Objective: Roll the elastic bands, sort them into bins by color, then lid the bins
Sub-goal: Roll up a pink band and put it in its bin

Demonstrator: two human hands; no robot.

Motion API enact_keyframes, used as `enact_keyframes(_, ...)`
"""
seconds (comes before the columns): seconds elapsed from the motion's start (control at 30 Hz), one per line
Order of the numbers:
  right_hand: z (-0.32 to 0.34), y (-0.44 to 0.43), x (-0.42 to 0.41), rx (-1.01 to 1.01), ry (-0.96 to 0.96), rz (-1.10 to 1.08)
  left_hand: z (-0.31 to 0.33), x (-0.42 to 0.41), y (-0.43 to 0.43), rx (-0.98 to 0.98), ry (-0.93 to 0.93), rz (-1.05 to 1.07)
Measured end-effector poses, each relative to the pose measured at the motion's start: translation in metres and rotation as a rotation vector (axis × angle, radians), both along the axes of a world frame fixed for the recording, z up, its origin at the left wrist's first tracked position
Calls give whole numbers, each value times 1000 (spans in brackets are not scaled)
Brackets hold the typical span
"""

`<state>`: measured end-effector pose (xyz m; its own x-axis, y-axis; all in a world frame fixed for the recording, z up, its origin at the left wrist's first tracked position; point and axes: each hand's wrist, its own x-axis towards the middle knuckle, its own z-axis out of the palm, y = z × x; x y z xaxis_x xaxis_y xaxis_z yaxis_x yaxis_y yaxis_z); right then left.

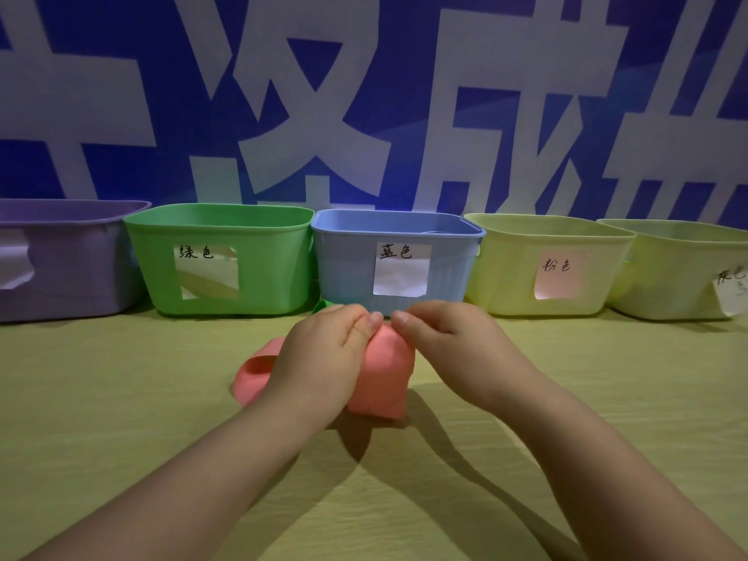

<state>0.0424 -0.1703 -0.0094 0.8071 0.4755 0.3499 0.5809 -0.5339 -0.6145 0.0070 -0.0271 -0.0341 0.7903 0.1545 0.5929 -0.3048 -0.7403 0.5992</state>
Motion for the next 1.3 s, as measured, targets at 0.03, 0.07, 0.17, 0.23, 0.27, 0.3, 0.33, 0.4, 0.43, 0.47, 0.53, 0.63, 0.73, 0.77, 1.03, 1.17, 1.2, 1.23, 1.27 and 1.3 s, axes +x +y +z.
enact_keyframes(0.03,0,1,1,43,34,14,0,0,1,12,0,1)
enact_keyframes(0.07,0,1,1,77,53,22,0,0,1,23,0,3)
enact_keyframes(0.17,-1,2,3,81,17,5,-1,-1,0,16,-7,-22)
enact_keyframes(0.23,0,2,2,72,-10,-15,-2,0,0,-32,1,-55)
enact_keyframes(0.27,0,2,2,70,-20,-24,-2,0,0,-62,12,-69)
enact_keyframes(0.3,0,2,2,65,-29,-33,-2,1,-1,-95,22,-79)
enact_keyframes(0.33,0,2,2,60,-35,-42,-2,0,-1,-144,24,-94)
enact_keyframes(0.4,1,2,2,66,-29,-51,0,0,-2,-256,48,-123)
enact_keyframes(0.43,1,2,3,80,-20,-49,0,0,-2,-297,53,-138)
enact_keyframes(0.47,1,2,3,99,-7,-43,0,0,-2,-320,51,-152)
enact_keyframes(0.53,2,0,3,130,26,-23,0,-1,-1,-317,21,-144)
enact_keyframes(0.63,3,-1,3,126,44,-1,2,-1,0,-303,-25,-104)
enact_keyframes(0.73,4,-1,0,106,51,15,2,-1,0,-304,-28,-109)
enact_keyframes(0.77,5,-1,-1,98,50,17,2,-1,0,-310,-16,-118)
enact_keyframes(1.03,3,0,1,130,-3,25,1,2,2,-374,60,-173)
enact_keyframes(1.17,3,0,1,101,-18,-22,1,0,0,-413,119,-220)
enact_keyframes(1.2,3,0,1,95,-31,-32,1,0,-1,-410,125,-221)
enact_keyframes(1.23,3,0,1,100,-40,-40,1,-1,-2,-392,120,-216)
enact_keyframes(1.27,3,0,1,114,-38,-43,1,-2,-3,-389,112,-205)
enact_keyframes(1.3,3,1,1,132,-25,-40,1,-2,-4,-392,91,-189)
